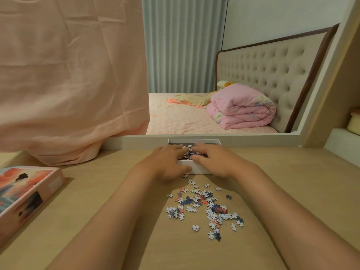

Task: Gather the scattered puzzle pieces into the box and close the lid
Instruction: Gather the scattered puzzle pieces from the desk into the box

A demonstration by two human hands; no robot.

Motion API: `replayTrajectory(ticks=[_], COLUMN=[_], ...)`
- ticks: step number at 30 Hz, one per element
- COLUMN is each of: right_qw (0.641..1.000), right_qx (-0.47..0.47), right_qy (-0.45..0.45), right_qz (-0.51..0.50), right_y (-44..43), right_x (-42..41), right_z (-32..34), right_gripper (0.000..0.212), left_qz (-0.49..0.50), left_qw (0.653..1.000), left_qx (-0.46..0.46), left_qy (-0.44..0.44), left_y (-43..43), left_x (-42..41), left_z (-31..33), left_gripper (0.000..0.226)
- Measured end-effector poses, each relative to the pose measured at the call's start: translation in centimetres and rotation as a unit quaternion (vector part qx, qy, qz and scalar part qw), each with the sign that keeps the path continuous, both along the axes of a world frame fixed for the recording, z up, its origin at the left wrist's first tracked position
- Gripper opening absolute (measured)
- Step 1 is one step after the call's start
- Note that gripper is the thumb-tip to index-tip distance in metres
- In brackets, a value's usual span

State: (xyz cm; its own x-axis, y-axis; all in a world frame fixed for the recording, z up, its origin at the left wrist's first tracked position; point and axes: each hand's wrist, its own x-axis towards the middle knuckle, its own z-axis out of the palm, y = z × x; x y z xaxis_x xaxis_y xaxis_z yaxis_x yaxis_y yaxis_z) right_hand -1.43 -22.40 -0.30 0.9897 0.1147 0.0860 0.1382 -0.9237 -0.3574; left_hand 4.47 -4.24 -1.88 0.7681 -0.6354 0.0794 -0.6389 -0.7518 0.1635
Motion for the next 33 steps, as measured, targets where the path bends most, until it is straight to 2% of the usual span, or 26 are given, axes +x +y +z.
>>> replayTrajectory(ticks=[4, 7, 11, 13, 16, 19, 23, 26, 30, 33], right_qw=[0.995, 0.998, 0.991, 0.991, 0.993, 0.991, 0.994, 0.996, 0.999, 0.998], right_qx=[0.049, -0.003, -0.101, -0.106, -0.097, -0.098, -0.064, -0.041, -0.006, -0.063], right_qy=[-0.084, -0.053, -0.080, -0.064, -0.003, 0.044, 0.064, 0.059, 0.034, 0.020], right_qz=[-0.012, 0.027, 0.045, 0.044, 0.064, 0.078, 0.053, 0.048, 0.027, -0.008], right_y=[0.9, 2.1, 2.9, 3.2, 4.0, 4.3, 4.0, 3.2, 1.7, 0.4], right_x=[-0.9, -2.0, -3.1, -3.3, -3.5, -4.1, -5.4, -6.7, -7.7, -7.7], right_z=[1.4, 1.8, 1.2, 0.6, -0.3, -0.8, -1.2, -0.6, -0.1, -1.3], right_gripper=[0.030, 0.030, 0.031, 0.030, 0.036, 0.043, 0.032, 0.035, 0.032, 0.036], left_qz=[-0.012, -0.017, -0.009, -0.008, 0.003, 0.031, 0.047, 0.009, -0.024, -0.031], left_qw=[0.993, 0.980, 0.977, 0.976, 0.980, 0.993, 0.992, 0.988, 0.993, 0.994], left_qx=[-0.113, -0.188, -0.201, -0.205, -0.189, -0.112, 0.001, 0.039, 0.002, -0.029], left_qy=[-0.042, -0.066, -0.070, -0.071, -0.064, -0.002, 0.121, 0.146, 0.114, 0.102], left_y=[0.2, 0.0, 0.3, 0.9, 2.2, 3.1, 3.9, 3.9, 2.9, 2.1], left_x=[-0.4, -1.3, -2.6, -3.2, -4.5, -6.0, -7.7, -8.8, -9.3, -9.1], left_z=[0.4, 0.4, 0.5, 0.7, 1.1, 1.3, 1.2, 1.1, 0.8, 0.4], left_gripper=[0.057, 0.040, 0.026, 0.022, 0.016, 0.016, 0.050, 0.068, 0.048, 0.042])
